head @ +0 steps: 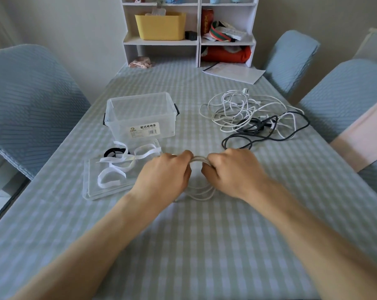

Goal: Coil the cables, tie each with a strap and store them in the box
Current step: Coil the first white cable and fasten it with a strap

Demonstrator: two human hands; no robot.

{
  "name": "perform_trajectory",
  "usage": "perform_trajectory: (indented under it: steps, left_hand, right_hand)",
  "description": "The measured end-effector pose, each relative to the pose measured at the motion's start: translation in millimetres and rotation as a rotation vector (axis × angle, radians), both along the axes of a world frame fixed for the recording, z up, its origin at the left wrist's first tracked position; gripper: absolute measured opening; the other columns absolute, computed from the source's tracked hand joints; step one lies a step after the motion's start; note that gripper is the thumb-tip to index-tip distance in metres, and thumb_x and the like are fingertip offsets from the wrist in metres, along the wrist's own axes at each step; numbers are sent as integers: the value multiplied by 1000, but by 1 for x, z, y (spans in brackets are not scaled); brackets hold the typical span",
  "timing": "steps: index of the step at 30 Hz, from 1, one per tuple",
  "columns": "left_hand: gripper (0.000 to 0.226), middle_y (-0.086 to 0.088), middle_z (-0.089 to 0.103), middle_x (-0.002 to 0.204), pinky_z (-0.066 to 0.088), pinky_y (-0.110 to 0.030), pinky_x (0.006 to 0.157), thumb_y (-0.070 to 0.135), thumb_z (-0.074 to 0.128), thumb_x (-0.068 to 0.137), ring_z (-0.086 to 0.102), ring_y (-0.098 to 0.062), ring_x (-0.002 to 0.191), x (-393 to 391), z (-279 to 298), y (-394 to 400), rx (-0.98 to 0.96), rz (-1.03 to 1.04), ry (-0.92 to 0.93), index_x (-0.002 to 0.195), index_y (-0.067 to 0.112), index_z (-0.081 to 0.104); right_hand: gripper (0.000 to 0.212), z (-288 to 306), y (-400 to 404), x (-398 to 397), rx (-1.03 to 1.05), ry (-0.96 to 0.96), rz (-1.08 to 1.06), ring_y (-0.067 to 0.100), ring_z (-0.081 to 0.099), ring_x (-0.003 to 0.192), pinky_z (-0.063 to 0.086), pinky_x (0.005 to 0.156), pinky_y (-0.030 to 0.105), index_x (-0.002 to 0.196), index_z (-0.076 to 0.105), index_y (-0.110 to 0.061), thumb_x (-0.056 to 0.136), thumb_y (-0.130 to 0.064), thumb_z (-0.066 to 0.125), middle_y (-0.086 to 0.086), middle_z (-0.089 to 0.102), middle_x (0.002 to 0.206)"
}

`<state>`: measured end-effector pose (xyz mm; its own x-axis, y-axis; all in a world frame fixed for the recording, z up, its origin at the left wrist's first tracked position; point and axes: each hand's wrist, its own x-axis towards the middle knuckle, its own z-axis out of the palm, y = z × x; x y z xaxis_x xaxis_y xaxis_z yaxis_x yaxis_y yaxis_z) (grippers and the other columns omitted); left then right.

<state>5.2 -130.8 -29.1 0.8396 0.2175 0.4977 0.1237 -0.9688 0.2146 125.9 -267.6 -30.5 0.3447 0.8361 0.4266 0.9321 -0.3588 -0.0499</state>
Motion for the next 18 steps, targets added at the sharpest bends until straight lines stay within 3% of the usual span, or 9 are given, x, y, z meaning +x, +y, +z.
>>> perform_trajectory:
  steps: [3,5,7,9,12,13,15,16,18]
  left_hand:
    - [7,-6,53,49,34,-31,41,4,62,79,54,-36,47,1,6,-2,-32,-3,73,80,9,66]
    - [18,6,56,50,45,-32,47,9,56,85,62,-23,55,1,15,0,-236,51,182,84,17,71]
    - [24,13,56,46,51,-29,46,9,53,87,58,-8,43,2,21,3,-412,95,223,89,22,73]
    - [28,10,57,50,48,-26,41,6,52,85,54,-6,34,6,22,3,-449,147,161,97,22,73]
    - [32,7,61,59,40,-18,35,5,51,85,56,-8,35,11,24,-1,-530,191,182,102,21,72]
    - [30,7,63,66,41,-19,36,7,51,86,60,-9,43,10,26,-4,-515,188,237,100,23,72]
    - [27,3,68,84,44,-24,51,14,50,89,68,-20,76,10,29,-12,-353,186,357,98,26,71]
    - [26,1,69,92,43,-27,60,18,48,92,66,-25,88,10,29,-17,-239,184,395,102,27,70]
    - [23,-3,67,99,39,-30,66,24,45,95,64,-30,94,9,25,-27,-47,169,452,108,27,63]
  right_hand:
    - [31,1,-12,5,-40,-22,-11,33,55,45,22,50,27,61,33,-23,83,-44,30,8,56,50]
    - [31,3,-16,5,-44,18,14,35,58,53,25,52,29,63,35,-23,83,-45,28,8,61,57]
    - [27,2,-15,-5,-20,52,46,35,57,50,26,50,28,64,33,-23,84,-41,35,8,60,56]
    - [26,-1,-12,-21,-14,96,56,36,56,50,27,49,29,65,32,-22,85,-36,42,10,60,57]
    - [27,0,-15,-31,-49,207,46,41,60,65,29,56,33,70,45,-18,92,-34,43,15,64,70]
    - [28,4,-18,-25,-75,199,-5,41,62,75,30,59,34,75,50,-18,96,-35,42,15,67,79]
    - [29,13,-21,-8,-93,189,-102,39,61,86,29,63,35,75,47,-20,97,-38,41,12,67,85]
    - [31,17,-22,1,-93,199,-136,37,59,84,29,64,35,71,42,-18,96,-38,42,9,64,81]
    - [35,22,-21,12,-103,223,-173,31,49,77,29,64,35,65,36,-17,93,-37,46,1,51,71]
